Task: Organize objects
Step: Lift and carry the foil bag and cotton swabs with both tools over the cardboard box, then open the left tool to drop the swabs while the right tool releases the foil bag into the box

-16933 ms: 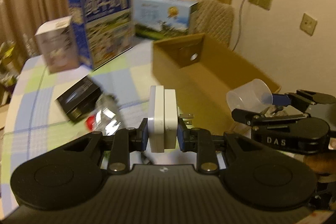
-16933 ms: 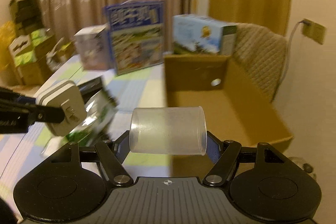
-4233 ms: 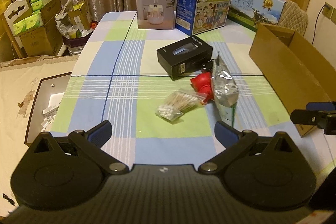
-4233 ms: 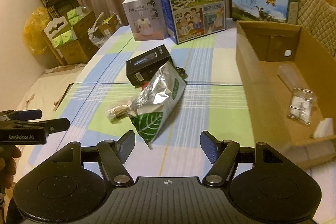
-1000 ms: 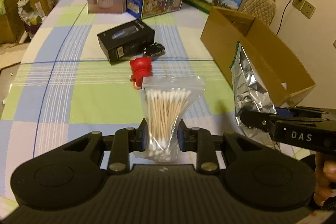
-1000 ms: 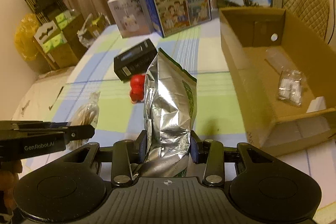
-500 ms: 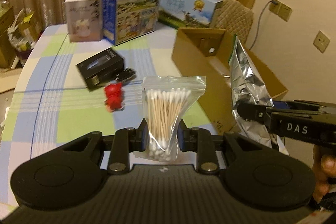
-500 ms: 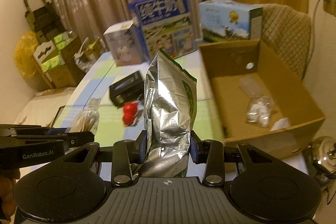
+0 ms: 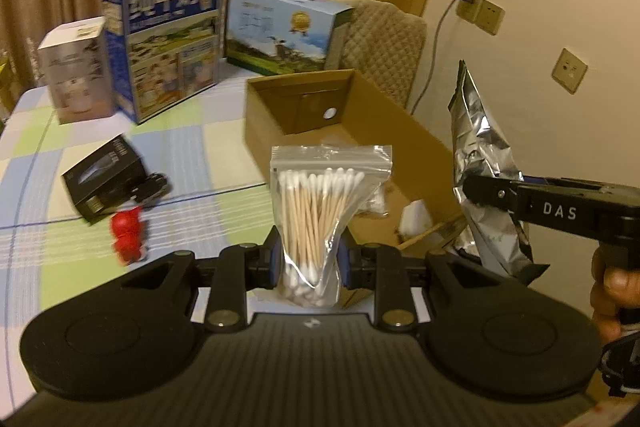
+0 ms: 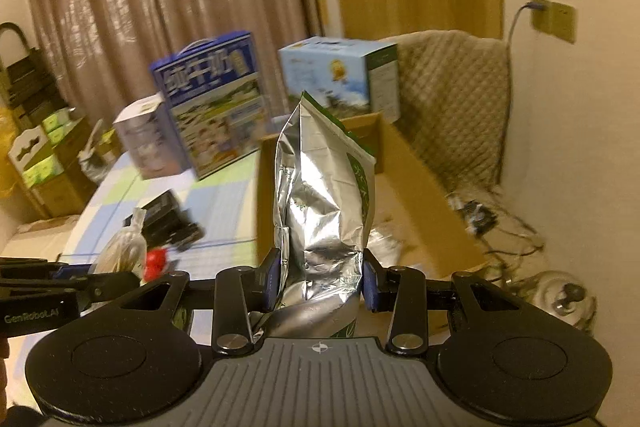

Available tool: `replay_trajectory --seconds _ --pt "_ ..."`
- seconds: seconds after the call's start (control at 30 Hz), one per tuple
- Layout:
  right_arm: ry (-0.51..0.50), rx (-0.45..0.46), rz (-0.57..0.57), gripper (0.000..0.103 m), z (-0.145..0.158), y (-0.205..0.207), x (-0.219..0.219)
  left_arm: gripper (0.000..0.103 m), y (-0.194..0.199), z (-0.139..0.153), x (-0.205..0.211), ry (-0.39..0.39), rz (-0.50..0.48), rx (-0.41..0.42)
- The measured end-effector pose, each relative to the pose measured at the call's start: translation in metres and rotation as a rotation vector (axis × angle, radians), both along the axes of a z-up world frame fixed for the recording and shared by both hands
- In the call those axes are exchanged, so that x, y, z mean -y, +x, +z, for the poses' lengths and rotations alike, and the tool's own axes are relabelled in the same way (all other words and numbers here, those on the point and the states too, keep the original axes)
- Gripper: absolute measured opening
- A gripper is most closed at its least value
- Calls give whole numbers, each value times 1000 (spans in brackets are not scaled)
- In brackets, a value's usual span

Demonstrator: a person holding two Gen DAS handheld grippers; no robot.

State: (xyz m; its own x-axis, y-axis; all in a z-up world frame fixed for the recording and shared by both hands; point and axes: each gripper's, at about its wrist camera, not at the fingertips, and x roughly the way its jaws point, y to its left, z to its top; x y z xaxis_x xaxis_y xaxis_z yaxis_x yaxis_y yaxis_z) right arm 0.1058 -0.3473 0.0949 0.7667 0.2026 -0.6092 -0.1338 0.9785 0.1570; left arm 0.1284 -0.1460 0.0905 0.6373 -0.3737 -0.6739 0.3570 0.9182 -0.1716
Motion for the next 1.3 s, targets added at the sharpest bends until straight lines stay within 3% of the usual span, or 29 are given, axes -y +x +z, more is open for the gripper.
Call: replay_trajectory --seconds 0.37,0.8,0.87,0.93,1.2,1.3 --pt "-13 -6 -35 37 -1 29 41 23 37 -4 55 -1 -58 -1" --pt "-26 -15 -36 37 -7 73 55 24 81 -13 90 -4 -70 -2" --pt "-26 -14 -41 37 -7 79 57 29 87 -12 93 -36 -64 21" --pt "-24 -14 -45 37 -7 83 58 43 93 -11 94 -41 -50 26" --pt "-12 -17 -39 37 -7 88 59 47 88 -6 70 -41 -11 44" --pt "-6 -19 -29 37 -7 90 55 54 79 -9 54 -37 23 38"
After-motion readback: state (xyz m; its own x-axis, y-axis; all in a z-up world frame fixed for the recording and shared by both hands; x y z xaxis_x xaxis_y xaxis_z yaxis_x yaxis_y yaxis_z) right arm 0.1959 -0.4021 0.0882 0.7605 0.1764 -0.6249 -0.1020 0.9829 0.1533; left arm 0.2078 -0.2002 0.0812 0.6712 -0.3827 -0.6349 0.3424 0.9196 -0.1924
